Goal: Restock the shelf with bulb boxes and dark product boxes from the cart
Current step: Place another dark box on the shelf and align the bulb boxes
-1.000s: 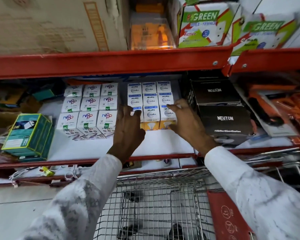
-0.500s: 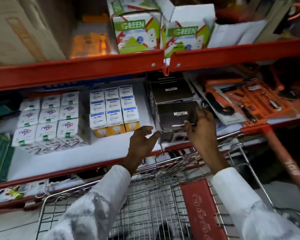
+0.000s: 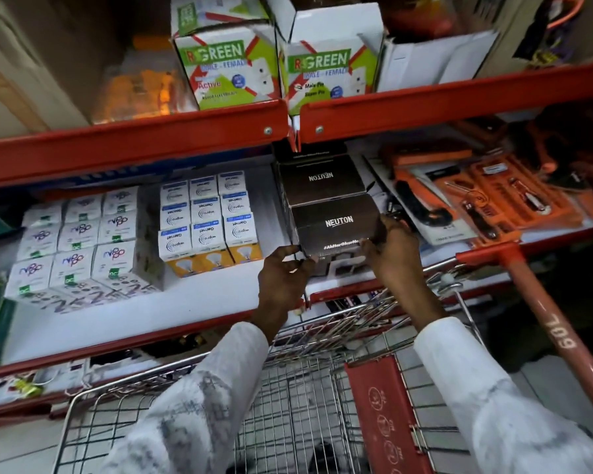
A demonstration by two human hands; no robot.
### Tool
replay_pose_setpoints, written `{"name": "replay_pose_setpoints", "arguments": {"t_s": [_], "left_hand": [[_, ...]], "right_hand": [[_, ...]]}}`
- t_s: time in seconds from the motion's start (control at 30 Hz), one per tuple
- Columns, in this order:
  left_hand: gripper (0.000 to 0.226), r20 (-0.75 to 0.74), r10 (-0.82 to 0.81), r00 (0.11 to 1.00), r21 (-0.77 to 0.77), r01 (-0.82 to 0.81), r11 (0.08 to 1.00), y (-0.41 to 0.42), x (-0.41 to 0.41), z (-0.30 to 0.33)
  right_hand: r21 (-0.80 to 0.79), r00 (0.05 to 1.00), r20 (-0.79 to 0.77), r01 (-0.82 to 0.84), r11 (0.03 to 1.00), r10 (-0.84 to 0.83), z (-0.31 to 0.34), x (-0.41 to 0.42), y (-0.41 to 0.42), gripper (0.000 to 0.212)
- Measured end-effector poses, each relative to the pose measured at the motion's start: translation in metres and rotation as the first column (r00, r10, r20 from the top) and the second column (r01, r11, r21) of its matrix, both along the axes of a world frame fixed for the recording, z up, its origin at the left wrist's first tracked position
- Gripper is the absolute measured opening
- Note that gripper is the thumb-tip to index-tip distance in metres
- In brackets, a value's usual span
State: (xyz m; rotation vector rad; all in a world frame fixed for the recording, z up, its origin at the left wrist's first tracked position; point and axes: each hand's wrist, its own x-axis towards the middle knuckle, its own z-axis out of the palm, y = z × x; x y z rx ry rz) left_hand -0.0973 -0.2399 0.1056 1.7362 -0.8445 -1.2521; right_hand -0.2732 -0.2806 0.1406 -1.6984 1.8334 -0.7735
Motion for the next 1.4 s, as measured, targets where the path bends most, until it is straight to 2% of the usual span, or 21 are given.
{"name": "replay_pose_setpoints", "arguments": {"t_s": [0.17,0.23,0.3,0.37,0.43,0.5,0.57,0.67,0.77,0.83,0.87,1.0,1.07,1.3,1.4], "left_hand": [[0.041,0.025,-0.032,0.999,-0.01,0.032,0.999,0.005,-0.002,0.005],[0.045,0.024,0.094,0.995,-0.015,-0.094,0.995,0.021,0.047,0.006],[0.048,0.01,0.109,0.994,-0.007,-0.109,0.994,0.022,0.052,0.006],[0.046,0.018,0.14,0.99,-0.019,-0.14,0.99,0.029,0.055,0.001],[0.04,-0.023,0.224,0.974,-0.046,-0.225,0.973,0.036,0.063,-0.002],[0.036,-0.124,0.364,0.923,-0.048,-0.372,0.927,0.046,0.081,-0.008],[0.037,-0.224,0.51,0.83,0.028,-0.518,0.855,0.051,0.106,-0.01],[0.037,-0.349,0.593,0.725,0.191,-0.565,0.803,0.053,0.15,-0.01],[0.043,-0.413,0.497,0.763,0.218,-0.447,0.868,0.051,0.174,-0.013],[0.045,-0.442,0.426,0.789,0.215,-0.368,0.904,0.047,0.182,-0.016],[0.047,-0.459,0.415,0.785,0.227,-0.347,0.91,0.043,0.184,-0.017],[0.065,-0.459,0.458,0.761,0.326,-0.335,0.884,0.023,0.188,-0.022],[0.072,-0.436,0.466,0.77,0.35,-0.332,0.876,0.016,0.189,-0.025],[0.073,-0.375,0.436,0.818,0.359,-0.306,0.882,0.006,0.194,-0.029],[0.073,-0.366,0.431,0.825,0.365,-0.299,0.882,0.006,0.196,-0.03]], "right_hand": [[0.009,1.0,0.002,0.011,1.0,-0.011,-0.003,-0.002,0.0,0.034],[0.043,0.989,0.043,-0.141,0.989,0.14,-0.003,0.05,0.001,0.036],[0.039,0.992,0.032,-0.125,0.991,0.123,-0.003,0.051,0.003,0.042],[-0.071,0.999,0.005,-0.043,0.997,0.043,0.0,0.045,0.012,0.051],[-0.269,1.0,0.014,-0.012,0.963,0.016,0.008,0.039,0.023,0.049],[-0.426,0.997,0.036,-0.047,0.904,0.069,0.016,0.047,0.035,0.041],[-0.442,0.982,0.108,-0.09,0.892,0.152,0.013,0.07,0.045,0.037],[-0.251,0.953,0.209,-0.163,0.954,0.218,-0.005,0.127,0.051,0.039],[0.15,0.9,0.433,-0.121,0.981,0.044,-0.037,0.164,0.032,0.04],[0.323,0.915,0.402,-0.102,0.941,-0.039,-0.056,0.178,0.015,0.033],[0.366,0.927,0.372,-0.094,0.926,-0.053,-0.064,0.182,0.007,0.04],[0.413,0.907,0.4,-0.048,0.91,-0.134,-0.072,0.192,-0.01,0.067],[0.427,0.9,0.41,-0.043,0.903,-0.151,-0.071,0.193,-0.017,0.068],[0.43,0.835,0.537,-0.149,0.89,-0.119,-0.073,0.2,-0.026,0.024],[0.435,0.827,0.548,-0.154,0.887,-0.125,-0.072,0.201,-0.025,0.018]]}}
